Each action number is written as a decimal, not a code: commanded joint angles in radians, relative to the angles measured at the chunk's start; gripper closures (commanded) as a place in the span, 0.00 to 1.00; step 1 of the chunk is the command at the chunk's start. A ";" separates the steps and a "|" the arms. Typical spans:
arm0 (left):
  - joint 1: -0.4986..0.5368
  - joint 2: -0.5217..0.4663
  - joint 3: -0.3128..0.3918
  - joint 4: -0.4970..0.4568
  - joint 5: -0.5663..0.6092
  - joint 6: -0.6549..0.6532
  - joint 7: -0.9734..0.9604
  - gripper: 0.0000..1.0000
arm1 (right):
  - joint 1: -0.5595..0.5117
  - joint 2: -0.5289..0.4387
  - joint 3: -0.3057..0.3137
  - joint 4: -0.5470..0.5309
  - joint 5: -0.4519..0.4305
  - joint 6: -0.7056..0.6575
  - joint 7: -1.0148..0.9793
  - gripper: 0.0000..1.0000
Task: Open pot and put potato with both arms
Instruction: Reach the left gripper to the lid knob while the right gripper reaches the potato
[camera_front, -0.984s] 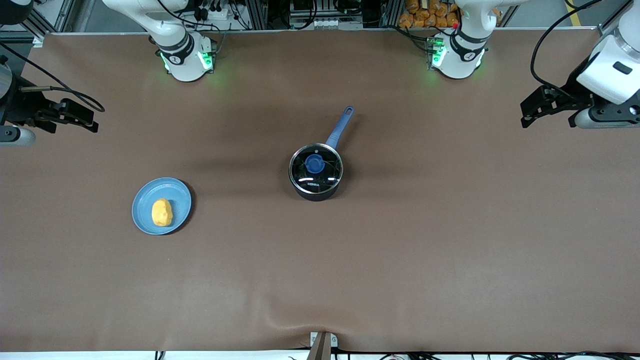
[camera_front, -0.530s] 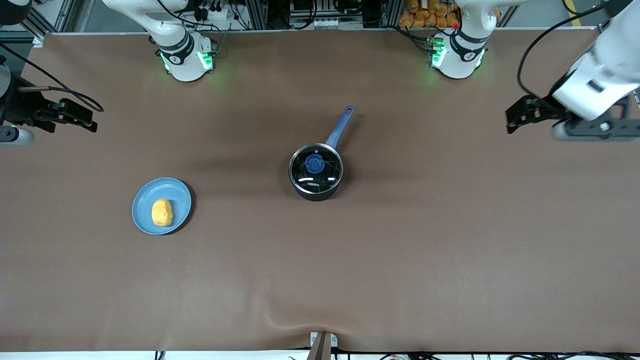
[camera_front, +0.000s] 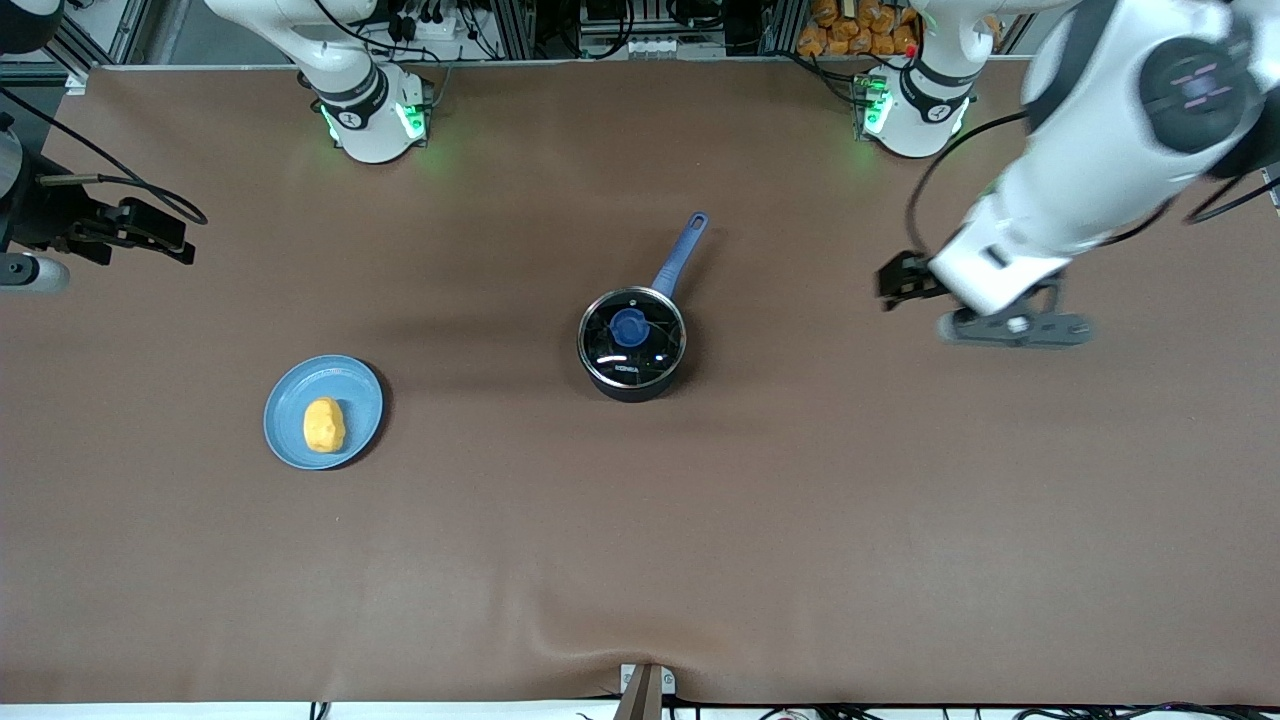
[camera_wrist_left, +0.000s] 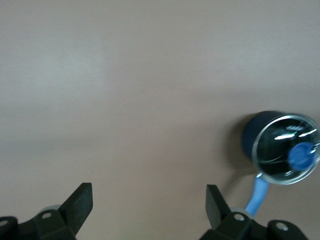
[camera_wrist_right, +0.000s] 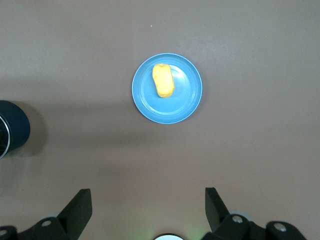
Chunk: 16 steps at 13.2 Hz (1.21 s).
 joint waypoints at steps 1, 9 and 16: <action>-0.089 0.089 0.001 0.042 -0.003 0.076 -0.160 0.00 | -0.026 -0.012 0.012 -0.087 0.005 0.077 -0.016 0.00; -0.345 0.335 0.010 0.210 0.143 0.158 -0.573 0.00 | -0.032 -0.006 0.013 -0.402 0.007 0.487 -0.016 0.00; -0.647 0.506 0.226 0.310 0.140 0.253 -0.877 0.00 | -0.013 0.158 0.015 -0.538 0.014 0.873 -0.022 0.00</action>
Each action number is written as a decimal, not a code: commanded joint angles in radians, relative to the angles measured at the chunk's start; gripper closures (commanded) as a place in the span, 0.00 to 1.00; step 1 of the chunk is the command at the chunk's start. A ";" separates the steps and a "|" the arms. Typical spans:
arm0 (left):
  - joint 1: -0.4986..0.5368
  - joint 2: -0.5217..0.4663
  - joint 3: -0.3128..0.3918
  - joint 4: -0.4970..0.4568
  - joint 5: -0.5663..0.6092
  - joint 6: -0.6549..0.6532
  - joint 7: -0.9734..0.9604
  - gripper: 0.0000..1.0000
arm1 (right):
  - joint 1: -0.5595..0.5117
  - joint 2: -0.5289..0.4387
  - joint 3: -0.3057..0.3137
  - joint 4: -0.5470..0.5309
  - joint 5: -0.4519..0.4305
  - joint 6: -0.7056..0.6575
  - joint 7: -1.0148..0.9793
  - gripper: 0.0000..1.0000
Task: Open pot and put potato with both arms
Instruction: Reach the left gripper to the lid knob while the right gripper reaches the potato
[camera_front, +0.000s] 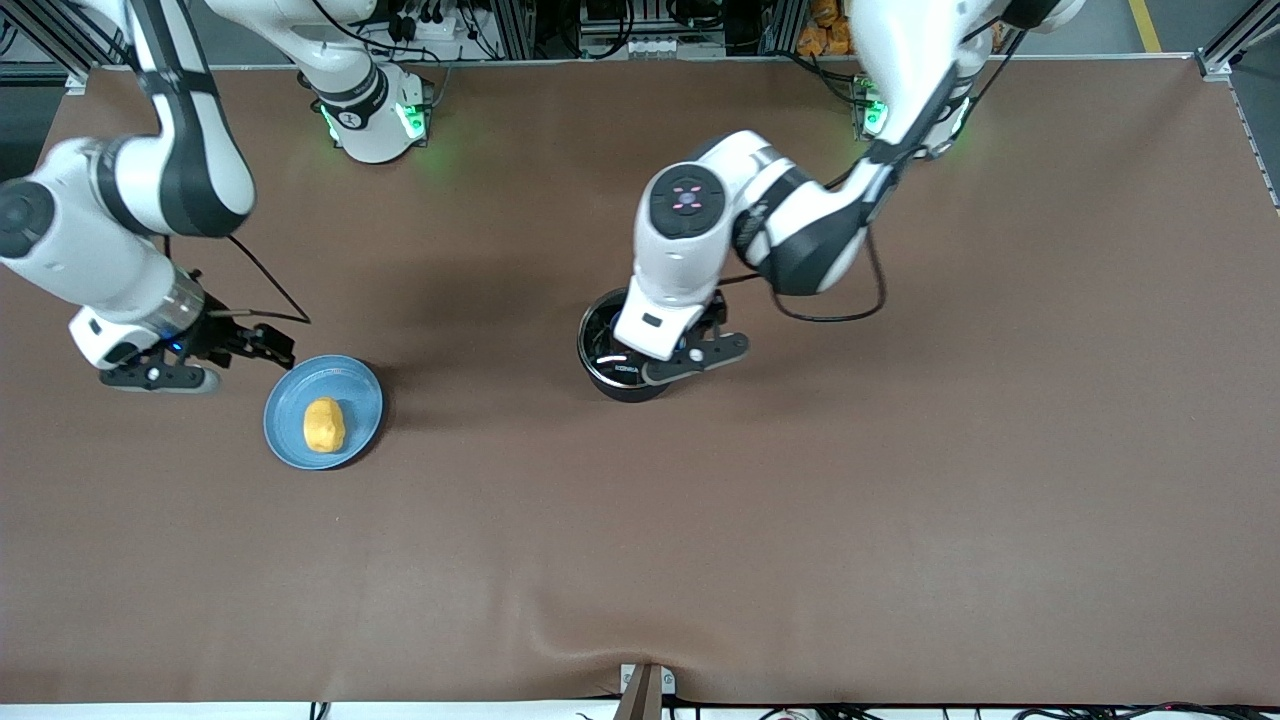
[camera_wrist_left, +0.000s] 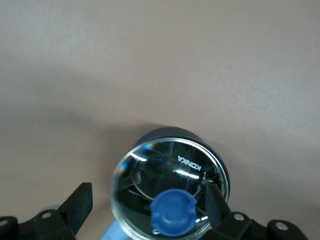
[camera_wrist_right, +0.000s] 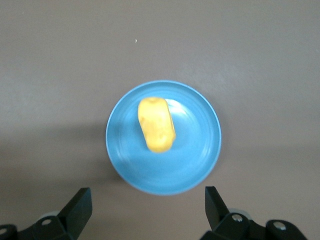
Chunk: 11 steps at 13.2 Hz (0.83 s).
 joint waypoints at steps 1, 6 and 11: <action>-0.079 0.079 0.045 0.082 0.020 0.024 -0.115 0.00 | 0.001 0.063 0.005 -0.019 0.014 0.100 -0.018 0.00; -0.105 0.121 0.046 0.081 0.020 0.030 -0.221 0.00 | 0.010 0.199 0.005 -0.014 0.013 0.264 -0.061 0.00; -0.117 0.125 0.048 0.059 0.026 0.016 -0.244 0.00 | 0.002 0.302 0.004 0.000 -0.007 0.385 -0.099 0.00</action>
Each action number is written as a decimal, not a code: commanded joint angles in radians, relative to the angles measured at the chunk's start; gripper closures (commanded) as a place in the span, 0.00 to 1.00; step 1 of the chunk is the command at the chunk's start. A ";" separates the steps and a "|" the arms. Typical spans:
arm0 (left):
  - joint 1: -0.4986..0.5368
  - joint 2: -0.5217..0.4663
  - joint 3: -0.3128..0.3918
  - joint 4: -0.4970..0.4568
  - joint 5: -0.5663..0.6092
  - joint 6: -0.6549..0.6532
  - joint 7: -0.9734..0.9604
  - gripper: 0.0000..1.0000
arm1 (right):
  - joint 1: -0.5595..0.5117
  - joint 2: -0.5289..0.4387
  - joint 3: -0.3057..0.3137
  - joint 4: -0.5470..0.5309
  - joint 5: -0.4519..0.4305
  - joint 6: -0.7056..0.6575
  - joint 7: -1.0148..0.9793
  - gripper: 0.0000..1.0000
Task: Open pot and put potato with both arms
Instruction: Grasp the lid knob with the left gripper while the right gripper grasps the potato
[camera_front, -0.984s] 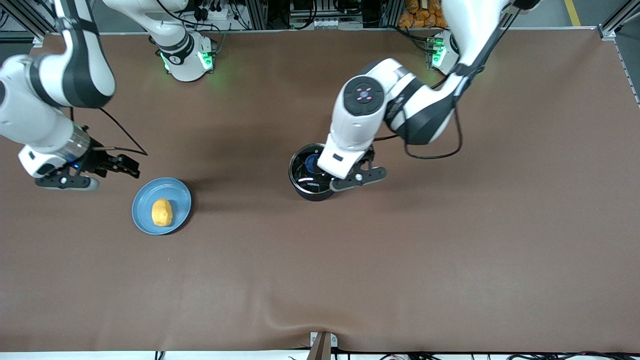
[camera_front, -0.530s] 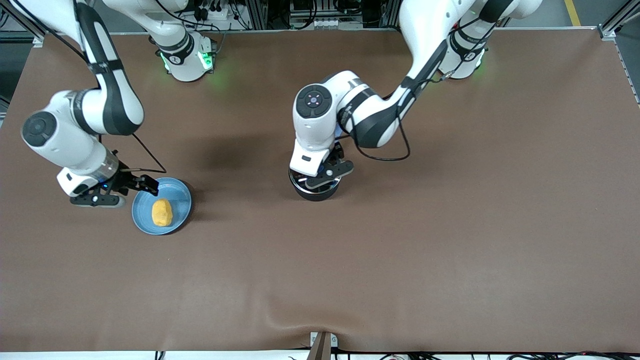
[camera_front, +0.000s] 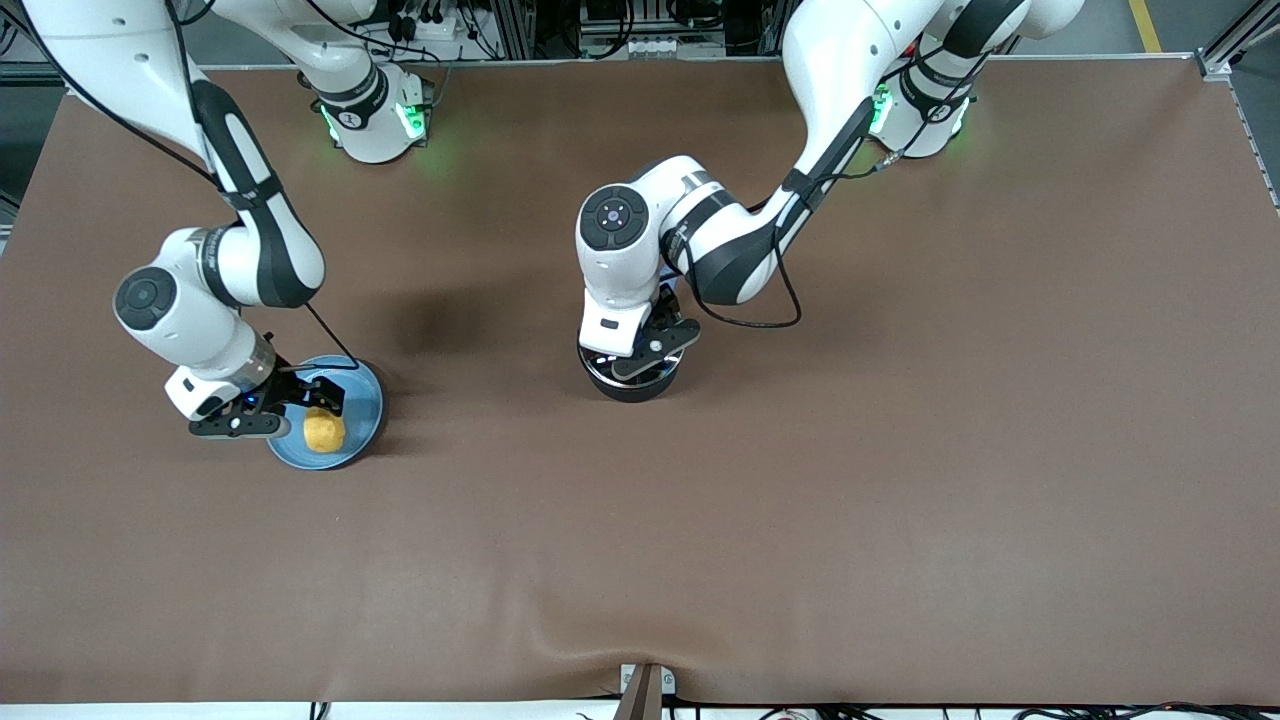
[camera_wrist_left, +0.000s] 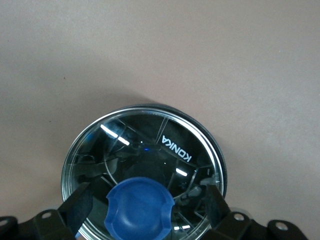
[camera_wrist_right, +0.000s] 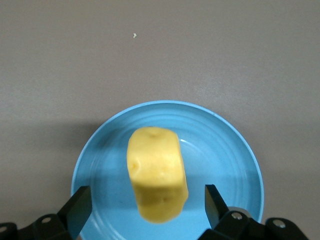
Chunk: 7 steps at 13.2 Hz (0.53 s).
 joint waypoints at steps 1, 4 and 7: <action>-0.023 0.014 0.009 0.014 0.027 -0.016 -0.022 0.00 | -0.001 0.053 -0.002 0.015 -0.006 0.066 -0.030 0.00; -0.033 0.009 0.010 0.004 0.029 -0.018 -0.014 0.00 | -0.001 0.094 -0.002 0.017 -0.006 0.113 -0.029 0.00; -0.033 0.005 0.010 -0.007 0.047 -0.048 -0.003 0.00 | -0.004 0.140 -0.002 0.046 -0.006 0.127 -0.029 0.00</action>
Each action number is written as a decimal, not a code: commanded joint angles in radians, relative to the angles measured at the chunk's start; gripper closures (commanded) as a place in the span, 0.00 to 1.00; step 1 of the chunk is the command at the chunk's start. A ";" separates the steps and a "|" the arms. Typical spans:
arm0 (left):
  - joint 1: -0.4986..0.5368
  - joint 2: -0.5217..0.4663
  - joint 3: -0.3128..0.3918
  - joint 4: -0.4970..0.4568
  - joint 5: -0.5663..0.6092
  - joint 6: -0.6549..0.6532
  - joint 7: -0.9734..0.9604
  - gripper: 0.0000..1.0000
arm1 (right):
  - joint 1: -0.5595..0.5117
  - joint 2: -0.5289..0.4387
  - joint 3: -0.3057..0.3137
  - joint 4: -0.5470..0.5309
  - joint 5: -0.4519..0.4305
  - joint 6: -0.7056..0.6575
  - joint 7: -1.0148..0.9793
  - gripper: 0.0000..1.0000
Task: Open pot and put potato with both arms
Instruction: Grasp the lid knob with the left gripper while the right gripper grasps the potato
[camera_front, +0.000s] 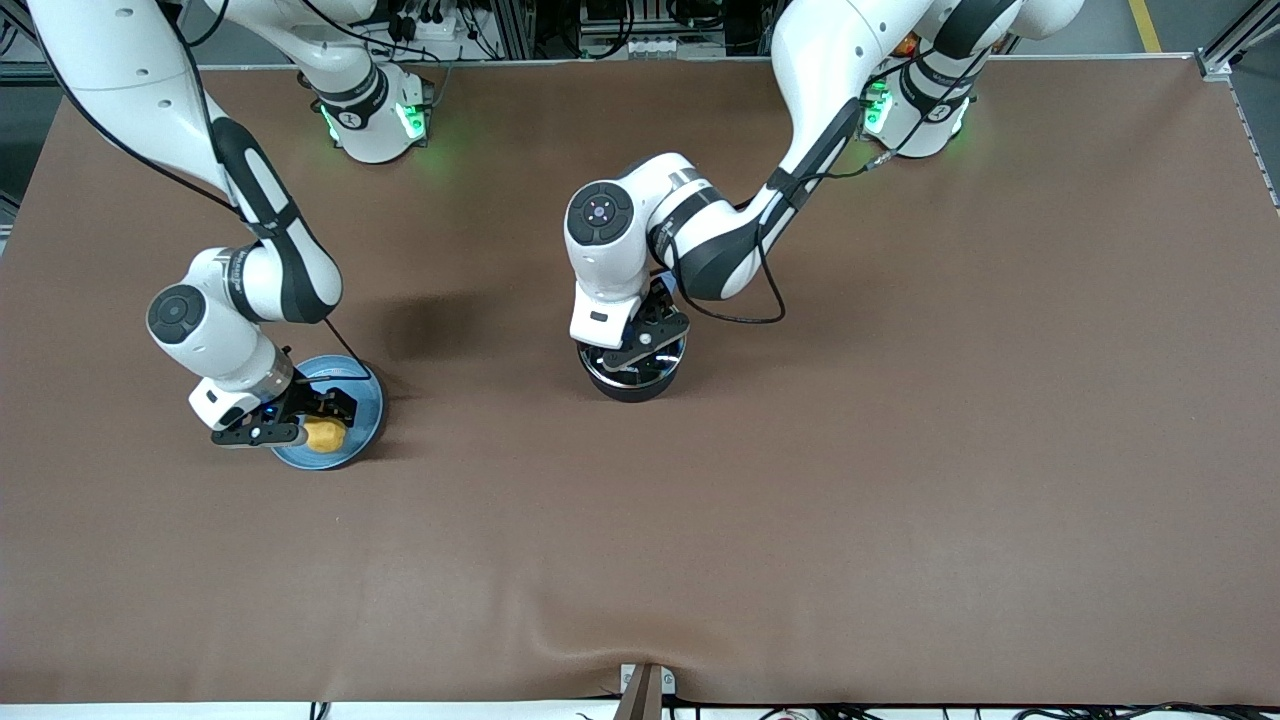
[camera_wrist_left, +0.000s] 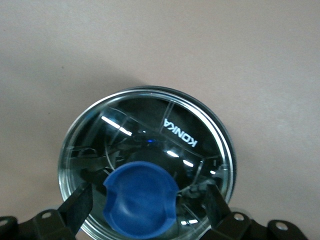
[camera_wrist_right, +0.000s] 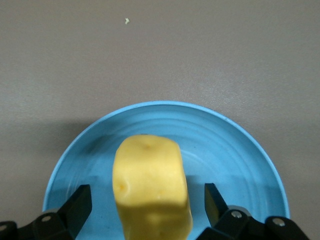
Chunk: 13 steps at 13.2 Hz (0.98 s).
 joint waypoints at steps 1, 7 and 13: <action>-0.009 -0.007 0.009 -0.001 0.034 -0.043 0.010 0.00 | -0.008 0.051 -0.001 0.039 -0.005 0.027 -0.022 0.00; -0.009 -0.008 0.008 0.002 0.020 -0.051 0.003 0.00 | -0.011 0.057 -0.001 0.045 -0.005 0.025 -0.023 1.00; -0.007 -0.002 0.006 0.002 0.019 -0.051 0.007 0.14 | -0.004 -0.106 0.000 0.034 -0.005 -0.143 -0.020 1.00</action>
